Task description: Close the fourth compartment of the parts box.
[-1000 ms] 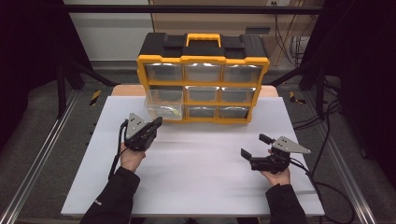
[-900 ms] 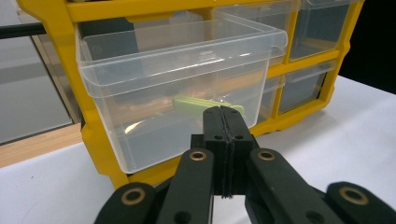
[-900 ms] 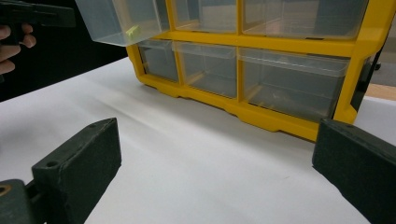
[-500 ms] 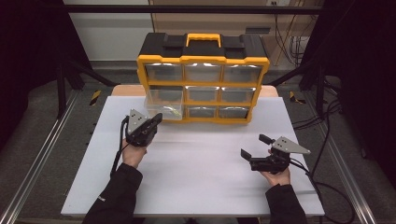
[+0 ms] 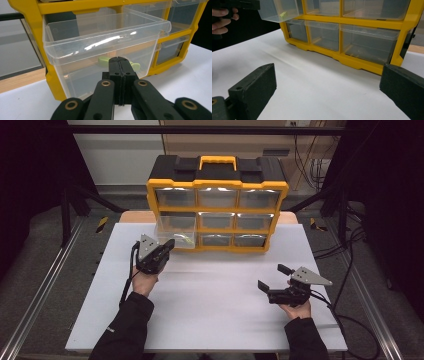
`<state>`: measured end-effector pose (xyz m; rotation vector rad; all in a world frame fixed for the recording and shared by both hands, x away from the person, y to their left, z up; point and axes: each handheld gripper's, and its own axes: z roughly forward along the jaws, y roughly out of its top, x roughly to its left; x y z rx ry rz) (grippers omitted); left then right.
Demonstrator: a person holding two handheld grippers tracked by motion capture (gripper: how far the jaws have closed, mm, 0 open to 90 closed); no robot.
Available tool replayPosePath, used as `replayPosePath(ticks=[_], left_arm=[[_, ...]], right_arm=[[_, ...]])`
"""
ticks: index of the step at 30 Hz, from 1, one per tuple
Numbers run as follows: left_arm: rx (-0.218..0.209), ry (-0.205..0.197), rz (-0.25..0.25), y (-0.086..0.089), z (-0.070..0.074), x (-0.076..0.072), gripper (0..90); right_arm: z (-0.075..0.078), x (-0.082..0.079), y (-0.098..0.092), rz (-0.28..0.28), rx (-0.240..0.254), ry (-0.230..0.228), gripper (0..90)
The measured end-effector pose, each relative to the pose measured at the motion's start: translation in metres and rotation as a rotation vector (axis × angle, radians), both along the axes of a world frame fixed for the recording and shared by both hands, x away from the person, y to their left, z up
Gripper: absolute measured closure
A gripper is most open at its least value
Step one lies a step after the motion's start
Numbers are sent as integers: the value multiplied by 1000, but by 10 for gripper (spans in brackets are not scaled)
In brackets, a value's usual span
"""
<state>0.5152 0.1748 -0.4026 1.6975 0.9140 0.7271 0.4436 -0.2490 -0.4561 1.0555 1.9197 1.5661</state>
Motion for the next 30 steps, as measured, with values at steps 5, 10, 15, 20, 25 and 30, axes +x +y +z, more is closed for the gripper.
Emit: replayPosePath(ticks=[5, 10, 15, 20, 25, 30], left_arm=[[1, 2, -1, -2, -1, 2, 895], [-2, -1, -10, -3, -1, 2, 895], [1, -2, -8, -3, 0, 3, 895], [-3, -5, -6, -4, 0, 4, 895], [-4, -3, -1, -5, 1, 6, 895], [-2, -4, -2, -4, 2, 8, 895]], right_arm=[[-1, -1, -1, -1, -5, 2, 14], [-2, -1, -1, 5, -12, 14, 12], [-3, -3, -4, 8, -4, 6, 12], [-4, -7, -7, 9, 8, 1, 12], [-5, -8, -10, 10, 6, -1, 12], [-6, -9, -13, 4, 8, -5, 12]])
